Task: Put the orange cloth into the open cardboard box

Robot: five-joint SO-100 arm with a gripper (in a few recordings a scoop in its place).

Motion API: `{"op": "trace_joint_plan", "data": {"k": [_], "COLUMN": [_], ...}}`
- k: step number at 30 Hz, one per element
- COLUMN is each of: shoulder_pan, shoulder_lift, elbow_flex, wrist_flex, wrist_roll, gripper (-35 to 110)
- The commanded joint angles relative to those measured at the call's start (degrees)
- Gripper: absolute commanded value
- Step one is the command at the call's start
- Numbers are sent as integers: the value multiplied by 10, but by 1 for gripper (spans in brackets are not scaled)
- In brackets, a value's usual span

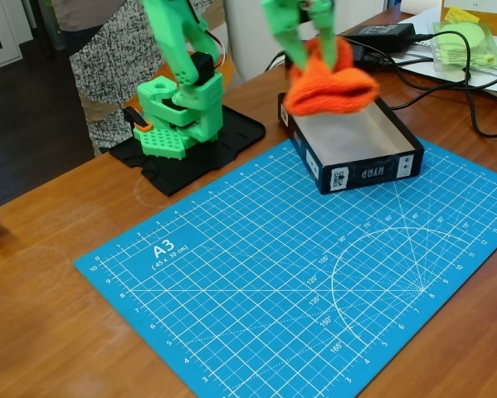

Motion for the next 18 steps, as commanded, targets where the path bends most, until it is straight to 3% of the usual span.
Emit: {"op": "trace_joint_plan", "data": {"k": [1,10,18], "shoulder_pan": [-58,-194,-236], "shoulder_lift": [-83,-240,-214], "elbow_flex": [-49,-76,-46], "wrist_flex": [-30,-111,-98], "wrist_roll": [13,69,127], "gripper": [0,0,0]}}
